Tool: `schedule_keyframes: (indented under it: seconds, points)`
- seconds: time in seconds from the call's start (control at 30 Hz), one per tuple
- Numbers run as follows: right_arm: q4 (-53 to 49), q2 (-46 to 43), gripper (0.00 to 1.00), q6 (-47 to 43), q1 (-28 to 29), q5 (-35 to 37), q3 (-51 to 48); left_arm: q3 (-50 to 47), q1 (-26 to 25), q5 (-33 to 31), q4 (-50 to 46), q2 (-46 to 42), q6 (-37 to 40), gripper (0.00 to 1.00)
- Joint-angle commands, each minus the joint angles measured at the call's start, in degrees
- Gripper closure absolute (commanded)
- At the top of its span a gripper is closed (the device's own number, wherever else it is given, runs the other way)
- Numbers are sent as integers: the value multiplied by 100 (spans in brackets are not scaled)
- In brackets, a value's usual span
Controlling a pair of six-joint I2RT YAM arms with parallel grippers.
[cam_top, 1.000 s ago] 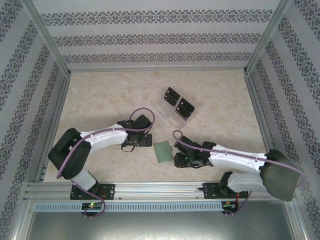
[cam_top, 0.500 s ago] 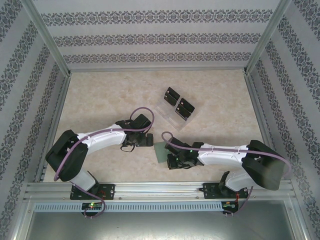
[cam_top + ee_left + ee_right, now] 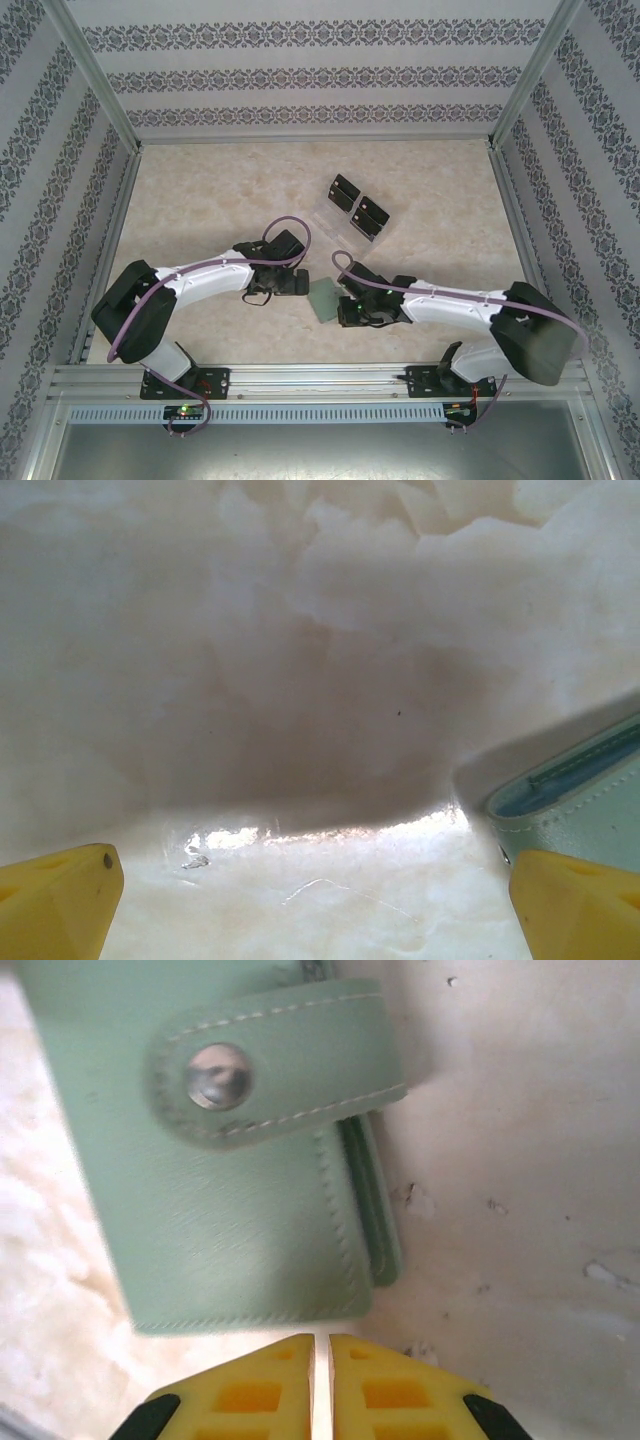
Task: Put the credit cards into the card holder
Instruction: Close the button on the card holder.
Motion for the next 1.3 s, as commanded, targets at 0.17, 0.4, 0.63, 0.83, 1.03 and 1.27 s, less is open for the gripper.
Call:
schedule_keyframes:
  seconds: [0.17, 0.4, 0.63, 0.83, 1.03, 1.27]
  points:
    - [-1514, -887, 58, -721, -192, 809, 862, -115, -112, -14, 252, -220, -145, 0]
    - [-2049, 201, 57, -1587, -189, 922, 1916, -188, -114, -76, 476, -22, -215, 0]
    - [-2103, 932, 57, -1903, -124, 973, 2329, -291, -105, -233, 591, 10, -368, 0]
    - [-2185, 1335, 58, -2024, 30, 1187, 2602, -330, -94, -542, 441, -115, -608, 0]
    - [-2312, 1718, 61, -2153, 162, 1363, 2853, -388, -50, -702, 302, -215, -694, 0]
    - [-2494, 2035, 68, -2284, 291, 1694, 3083, -431, -17, -748, 249, -334, -694, 0]
